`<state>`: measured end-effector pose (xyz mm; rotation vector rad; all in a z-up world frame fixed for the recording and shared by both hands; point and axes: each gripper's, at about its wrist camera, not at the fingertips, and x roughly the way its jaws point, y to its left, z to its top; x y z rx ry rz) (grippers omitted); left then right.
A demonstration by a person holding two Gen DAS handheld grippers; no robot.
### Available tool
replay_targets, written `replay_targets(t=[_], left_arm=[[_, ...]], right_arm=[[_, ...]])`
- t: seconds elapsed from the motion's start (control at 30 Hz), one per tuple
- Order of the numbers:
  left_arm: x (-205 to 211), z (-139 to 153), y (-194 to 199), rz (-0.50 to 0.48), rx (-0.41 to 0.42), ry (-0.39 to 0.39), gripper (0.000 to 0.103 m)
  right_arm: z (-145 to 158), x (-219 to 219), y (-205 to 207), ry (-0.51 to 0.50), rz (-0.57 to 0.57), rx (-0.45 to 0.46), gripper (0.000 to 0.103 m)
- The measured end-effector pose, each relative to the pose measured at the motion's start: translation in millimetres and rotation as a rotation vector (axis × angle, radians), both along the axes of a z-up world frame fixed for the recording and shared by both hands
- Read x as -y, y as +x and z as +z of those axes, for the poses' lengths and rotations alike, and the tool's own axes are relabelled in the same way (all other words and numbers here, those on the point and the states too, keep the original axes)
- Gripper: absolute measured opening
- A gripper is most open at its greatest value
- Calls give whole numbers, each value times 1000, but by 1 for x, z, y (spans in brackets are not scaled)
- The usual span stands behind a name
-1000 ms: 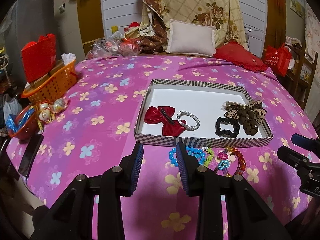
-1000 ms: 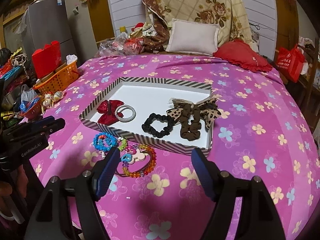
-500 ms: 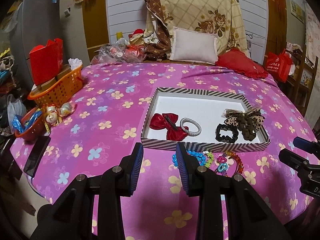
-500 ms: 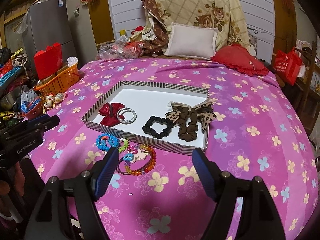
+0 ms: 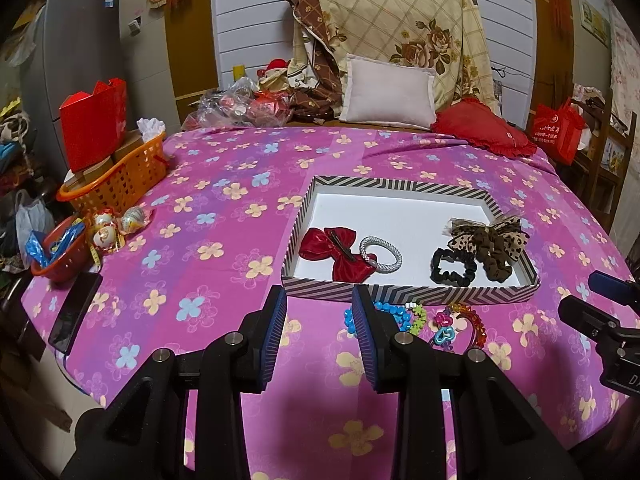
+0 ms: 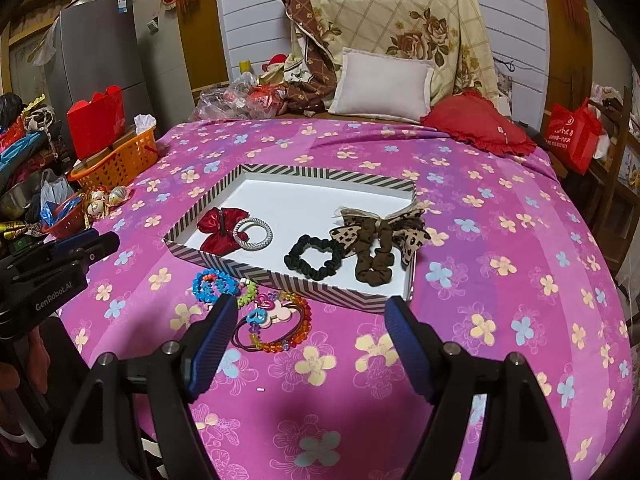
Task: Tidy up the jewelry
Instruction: 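Withdraw both open tools from the tray toward the beaded bracelets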
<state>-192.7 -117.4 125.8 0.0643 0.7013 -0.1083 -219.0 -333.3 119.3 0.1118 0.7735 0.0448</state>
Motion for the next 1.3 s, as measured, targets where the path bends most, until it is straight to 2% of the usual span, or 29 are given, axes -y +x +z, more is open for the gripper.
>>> replay_targets(t=[1.3], left_arm=[[-4,-18,9,17,-40,-2,11]], right_arm=[[-17,-4,7,-4,0,-52,80]])
